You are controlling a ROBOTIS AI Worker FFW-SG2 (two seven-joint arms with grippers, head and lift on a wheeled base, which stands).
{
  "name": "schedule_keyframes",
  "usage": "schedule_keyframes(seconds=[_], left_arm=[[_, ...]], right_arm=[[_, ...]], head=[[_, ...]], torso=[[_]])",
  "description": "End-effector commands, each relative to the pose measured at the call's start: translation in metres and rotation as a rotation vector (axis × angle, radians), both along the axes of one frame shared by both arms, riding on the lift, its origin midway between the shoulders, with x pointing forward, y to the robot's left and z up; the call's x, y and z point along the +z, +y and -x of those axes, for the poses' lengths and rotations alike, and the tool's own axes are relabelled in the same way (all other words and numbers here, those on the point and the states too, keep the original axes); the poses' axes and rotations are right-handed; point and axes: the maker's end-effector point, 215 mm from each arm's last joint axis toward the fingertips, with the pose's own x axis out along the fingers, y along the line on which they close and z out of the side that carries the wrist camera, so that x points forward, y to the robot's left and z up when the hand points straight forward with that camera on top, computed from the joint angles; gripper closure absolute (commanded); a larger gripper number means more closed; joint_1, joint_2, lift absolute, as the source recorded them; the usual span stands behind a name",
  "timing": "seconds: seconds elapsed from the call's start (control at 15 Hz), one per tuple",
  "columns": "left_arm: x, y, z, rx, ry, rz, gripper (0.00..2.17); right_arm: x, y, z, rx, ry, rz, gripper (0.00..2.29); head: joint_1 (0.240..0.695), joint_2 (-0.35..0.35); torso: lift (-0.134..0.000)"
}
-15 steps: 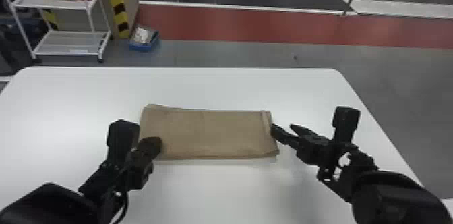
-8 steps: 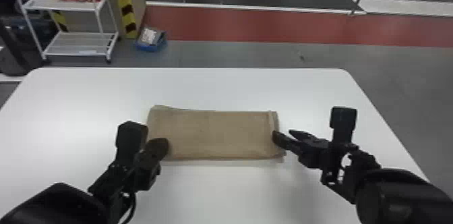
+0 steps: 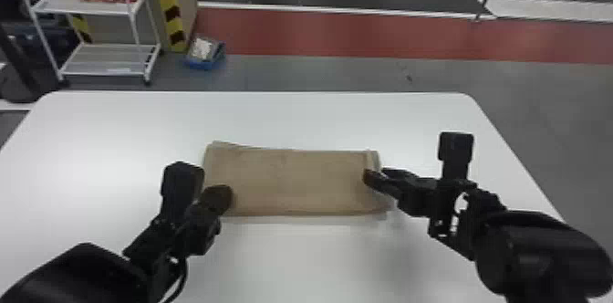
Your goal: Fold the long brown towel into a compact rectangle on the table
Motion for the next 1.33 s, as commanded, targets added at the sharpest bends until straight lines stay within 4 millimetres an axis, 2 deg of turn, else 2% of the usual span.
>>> schedule_keyframes(seconds=[0.0, 0.47, 0.67, 0.87, 1.07, 1.13, 1.27], left_arm=[[-0.002, 0.002, -0.001, 0.003, 0.003, -0.003, 1.85], [-0.007, 0.003, -0.005, 0.007, 0.01, -0.007, 1.85], [-0.006, 0.002, -0.005, 0.007, 0.011, -0.005, 1.85], [-0.006, 0.002, -0.006, 0.008, 0.009, -0.006, 1.85], [-0.006, 0.003, -0.005, 0.007, 0.01, -0.006, 1.85], [-0.007, 0.003, -0.004, 0.006, 0.012, -0.01, 1.85], [-0.007, 0.004, -0.003, 0.006, 0.013, -0.009, 1.85]], right_arm=[[-0.008, 0.002, 0.001, 0.006, 0.028, 0.037, 0.62], [-0.01, -0.003, -0.005, 0.0, 0.043, 0.06, 0.62], [-0.015, -0.003, -0.005, 0.003, 0.064, 0.06, 0.71], [-0.015, 0.004, -0.002, 0.02, 0.09, 0.03, 1.0], [-0.006, 0.013, -0.005, 0.031, 0.081, -0.037, 1.0], [-0.006, 0.016, -0.005, 0.037, 0.081, -0.04, 1.15], [-0.002, 0.025, -0.001, 0.047, 0.083, -0.085, 1.2]], head=[[0.695, -0.094], [0.695, -0.089], [0.695, -0.092], [0.695, -0.092], [0.695, -0.087], [0.695, -0.081], [0.695, -0.075]], torso=[[-0.123], [-0.123], [-0.123], [-0.123], [-0.123], [-0.123], [-0.123]])
